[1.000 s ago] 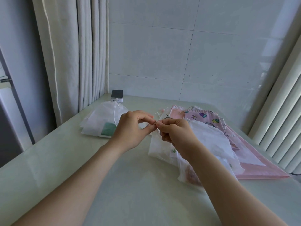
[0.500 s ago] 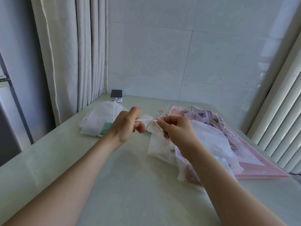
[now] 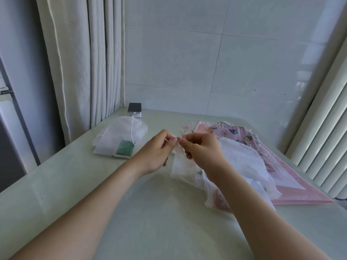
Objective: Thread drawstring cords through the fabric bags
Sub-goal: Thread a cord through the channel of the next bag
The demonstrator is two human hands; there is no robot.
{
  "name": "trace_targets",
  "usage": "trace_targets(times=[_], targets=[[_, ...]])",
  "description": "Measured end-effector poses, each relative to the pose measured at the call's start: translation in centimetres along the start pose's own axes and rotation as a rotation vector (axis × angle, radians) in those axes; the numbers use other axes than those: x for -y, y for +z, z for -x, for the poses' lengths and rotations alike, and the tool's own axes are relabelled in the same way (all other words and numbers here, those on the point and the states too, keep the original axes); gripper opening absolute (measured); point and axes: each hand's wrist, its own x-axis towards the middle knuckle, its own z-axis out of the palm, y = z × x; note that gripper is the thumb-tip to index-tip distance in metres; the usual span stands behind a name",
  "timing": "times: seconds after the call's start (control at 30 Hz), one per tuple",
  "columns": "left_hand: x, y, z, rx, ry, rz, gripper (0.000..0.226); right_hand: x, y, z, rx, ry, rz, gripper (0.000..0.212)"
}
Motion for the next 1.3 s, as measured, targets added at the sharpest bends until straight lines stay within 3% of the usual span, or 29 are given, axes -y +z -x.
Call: trace_targets(times=[0.33, 0.53, 0.67, 1.1, 1.3], targets=[[0.6, -0.9, -0.6, -0.158, -0.006, -0.054, 0.022, -0.6, -1.0, -0.8, -0.04, -0.03, 0.109, 0.005], [0.7, -0.9, -0.7, -0.228, 0.05, -0.107, 0.014, -1.3, -0.5, -1.3, -0.118, -0.26, 0.599, 0.012], [0.8, -1.2, -0.8, -0.27, 0.091, -0.194, 0.021, -1.8, -0.3, -1.2, -0.123, -0.304, 0.77, 0.012], [0.9, -1.9, -0.4, -0.246, 0.128, -0.523, 0.019, -0.9, -0.2, -0.8, -0.252, -0.216, 0.704, 0.004], [0.7, -1.8, 0.1, -0.271, 0.066, -0.698, 0.018, -0.9, 0.0, -0.5, -0.183, -0.236, 0.737, 0.005]])
